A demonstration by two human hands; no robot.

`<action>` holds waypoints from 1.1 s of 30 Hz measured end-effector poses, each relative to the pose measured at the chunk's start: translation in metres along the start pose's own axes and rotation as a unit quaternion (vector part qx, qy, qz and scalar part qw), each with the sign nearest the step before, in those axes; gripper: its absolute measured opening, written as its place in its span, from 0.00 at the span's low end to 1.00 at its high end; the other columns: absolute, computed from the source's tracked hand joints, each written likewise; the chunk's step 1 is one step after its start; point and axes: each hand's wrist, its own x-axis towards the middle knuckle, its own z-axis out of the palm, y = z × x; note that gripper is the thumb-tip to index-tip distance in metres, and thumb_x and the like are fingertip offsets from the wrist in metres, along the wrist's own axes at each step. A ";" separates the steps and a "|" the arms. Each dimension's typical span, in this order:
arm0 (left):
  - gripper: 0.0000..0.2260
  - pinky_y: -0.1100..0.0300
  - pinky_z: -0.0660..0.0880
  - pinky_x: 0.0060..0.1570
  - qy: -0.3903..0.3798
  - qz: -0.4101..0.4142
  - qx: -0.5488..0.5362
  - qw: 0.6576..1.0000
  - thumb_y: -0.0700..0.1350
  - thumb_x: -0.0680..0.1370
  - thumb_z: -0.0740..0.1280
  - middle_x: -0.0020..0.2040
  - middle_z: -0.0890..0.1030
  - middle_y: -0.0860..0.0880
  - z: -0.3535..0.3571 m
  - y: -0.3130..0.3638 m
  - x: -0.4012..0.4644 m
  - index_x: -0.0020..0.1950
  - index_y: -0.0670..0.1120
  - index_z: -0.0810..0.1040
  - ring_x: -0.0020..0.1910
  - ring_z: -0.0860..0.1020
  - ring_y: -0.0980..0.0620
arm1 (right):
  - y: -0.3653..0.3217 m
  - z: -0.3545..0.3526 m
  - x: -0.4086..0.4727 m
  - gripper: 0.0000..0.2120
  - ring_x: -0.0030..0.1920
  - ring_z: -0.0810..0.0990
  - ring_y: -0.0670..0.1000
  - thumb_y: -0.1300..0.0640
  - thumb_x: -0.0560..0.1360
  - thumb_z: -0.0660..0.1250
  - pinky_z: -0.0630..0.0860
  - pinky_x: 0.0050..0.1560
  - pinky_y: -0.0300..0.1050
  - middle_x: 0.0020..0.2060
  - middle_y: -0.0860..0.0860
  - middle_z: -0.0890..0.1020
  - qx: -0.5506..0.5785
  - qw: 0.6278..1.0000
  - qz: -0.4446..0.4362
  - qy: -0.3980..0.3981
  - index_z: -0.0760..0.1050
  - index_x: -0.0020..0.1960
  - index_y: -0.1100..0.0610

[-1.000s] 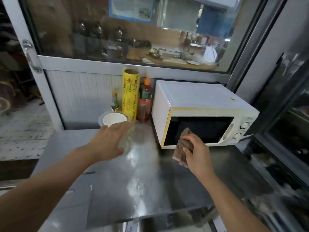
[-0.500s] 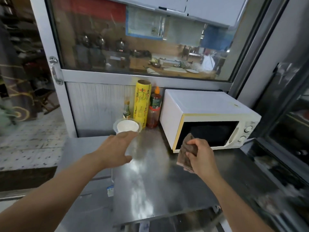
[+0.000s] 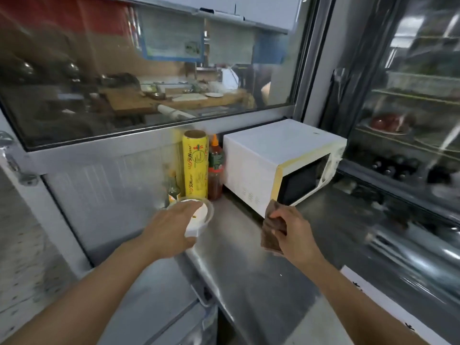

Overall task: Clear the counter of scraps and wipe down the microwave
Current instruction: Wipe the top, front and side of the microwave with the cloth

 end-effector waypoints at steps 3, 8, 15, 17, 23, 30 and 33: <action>0.35 0.56 0.64 0.67 -0.004 0.030 -0.015 0.999 0.50 0.72 0.69 0.75 0.61 0.54 -0.004 -0.014 0.019 0.75 0.54 0.56 0.71 0.63 0.51 | -0.008 -0.004 0.011 0.13 0.52 0.77 0.52 0.74 0.67 0.68 0.61 0.47 0.17 0.57 0.55 0.76 -0.017 0.999 0.002 0.030 0.78 0.50 0.63; 0.35 0.56 0.59 0.69 -0.004 0.077 -0.011 0.997 0.50 0.74 0.68 0.76 0.58 0.53 -0.005 -0.027 0.063 0.76 0.52 0.54 0.73 0.59 0.53 | -0.008 0.002 0.042 0.15 0.53 0.76 0.50 0.75 0.67 0.67 0.62 0.47 0.19 0.58 0.55 0.76 -0.047 0.997 0.000 0.068 0.78 0.50 0.62; 0.34 0.53 0.55 0.70 -0.047 0.101 0.070 0.991 0.51 0.76 0.65 0.77 0.54 0.53 0.000 -0.055 0.146 0.77 0.53 0.49 0.75 0.54 0.53 | 0.021 0.043 0.107 0.16 0.58 0.75 0.53 0.77 0.65 0.66 0.64 0.51 0.27 0.58 0.54 0.75 -0.061 0.992 -0.010 0.110 0.78 0.49 0.62; 0.34 0.53 0.54 0.70 -0.052 0.108 0.078 0.990 0.51 0.76 0.65 0.77 0.54 0.54 0.003 -0.063 0.169 0.76 0.53 0.49 0.75 0.54 0.54 | 0.030 0.059 0.122 0.16 0.57 0.76 0.55 0.77 0.64 0.67 0.70 0.51 0.38 0.57 0.56 0.77 -0.057 0.991 -0.017 0.123 0.78 0.47 0.63; 0.36 0.48 0.50 0.72 -0.039 0.155 0.081 0.984 0.52 0.74 0.68 0.77 0.55 0.53 0.003 -0.075 0.233 0.76 0.54 0.51 0.75 0.54 0.53 | 0.044 0.089 0.147 0.16 0.56 0.76 0.53 0.77 0.63 0.67 0.71 0.52 0.36 0.55 0.57 0.78 -0.073 0.984 -0.023 0.161 0.79 0.47 0.62; 0.34 0.50 0.50 0.72 -0.018 0.244 0.124 0.962 0.51 0.75 0.65 0.77 0.55 0.52 -0.007 -0.076 0.291 0.76 0.52 0.49 0.75 0.53 0.52 | 0.036 0.100 0.148 0.19 0.56 0.76 0.55 0.77 0.64 0.65 0.72 0.55 0.40 0.56 0.57 0.77 -0.128 0.971 -0.003 0.204 0.78 0.51 0.63; 0.35 0.48 0.50 0.72 -0.028 0.289 0.153 0.944 0.53 0.76 0.64 0.77 0.54 0.51 -0.015 -0.077 0.312 0.76 0.50 0.49 0.75 0.53 0.51 | 0.026 0.108 0.135 0.21 0.54 0.77 0.57 0.65 0.69 0.56 0.79 0.48 0.52 0.58 0.55 0.75 -0.132 0.969 0.042 0.205 0.74 0.60 0.59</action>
